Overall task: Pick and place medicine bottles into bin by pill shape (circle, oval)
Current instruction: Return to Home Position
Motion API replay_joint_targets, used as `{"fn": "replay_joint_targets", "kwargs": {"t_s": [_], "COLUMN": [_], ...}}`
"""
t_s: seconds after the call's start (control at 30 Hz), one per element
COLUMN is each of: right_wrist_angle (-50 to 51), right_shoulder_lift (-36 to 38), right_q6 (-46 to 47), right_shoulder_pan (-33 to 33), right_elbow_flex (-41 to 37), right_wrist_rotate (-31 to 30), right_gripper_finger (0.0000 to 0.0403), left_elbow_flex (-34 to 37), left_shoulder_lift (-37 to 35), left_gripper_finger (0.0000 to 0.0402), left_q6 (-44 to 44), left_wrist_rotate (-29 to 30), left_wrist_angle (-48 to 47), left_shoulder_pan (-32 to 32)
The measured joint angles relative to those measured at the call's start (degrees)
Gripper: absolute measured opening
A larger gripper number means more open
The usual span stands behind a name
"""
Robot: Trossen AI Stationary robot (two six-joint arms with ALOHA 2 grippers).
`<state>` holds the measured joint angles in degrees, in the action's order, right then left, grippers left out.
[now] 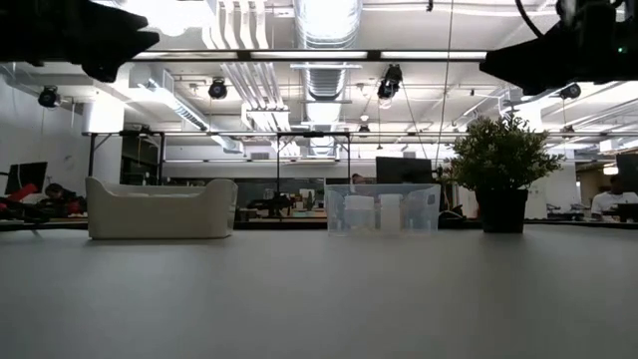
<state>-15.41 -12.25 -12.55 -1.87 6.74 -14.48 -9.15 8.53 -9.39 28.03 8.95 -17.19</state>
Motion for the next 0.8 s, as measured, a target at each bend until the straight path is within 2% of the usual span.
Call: {"fn": "replay_joint_targets", "kwargs": {"t_s": [0.27,0.4,0.57,0.8], "right_wrist_angle": [-1.00,2.37,3.60,4.60], "right_shoulder_lift": [8.29,11.97,11.47,11.08], "right_q6": [0.15,0.95,-0.31,-0.04], "right_shoulder_pan": [0.00,0.02,0.02,0.02], "right_elbow_flex": [-4.68,-5.99,-6.01,-6.03], "right_wrist_rotate": [-0.02,0.27,1.04,0.97], "right_gripper_finger": [0.0205,0.0205,0.0205,0.0200], "left_elbow_flex": [3.56,4.86,8.59,8.68], "left_shoulder_lift": [-5.35,-7.26,-7.06,-7.21], "left_gripper_finger": [0.0191,0.0191,0.0191,0.0191], "left_q6": [0.07,0.03,0.14,1.38], "left_wrist_rotate": [1.40,1.42,1.42,1.45], "left_wrist_angle": [0.08,0.65,4.42,4.35], "left_shoulder_pan": [0.00,0.00,0.00,0.00]}}
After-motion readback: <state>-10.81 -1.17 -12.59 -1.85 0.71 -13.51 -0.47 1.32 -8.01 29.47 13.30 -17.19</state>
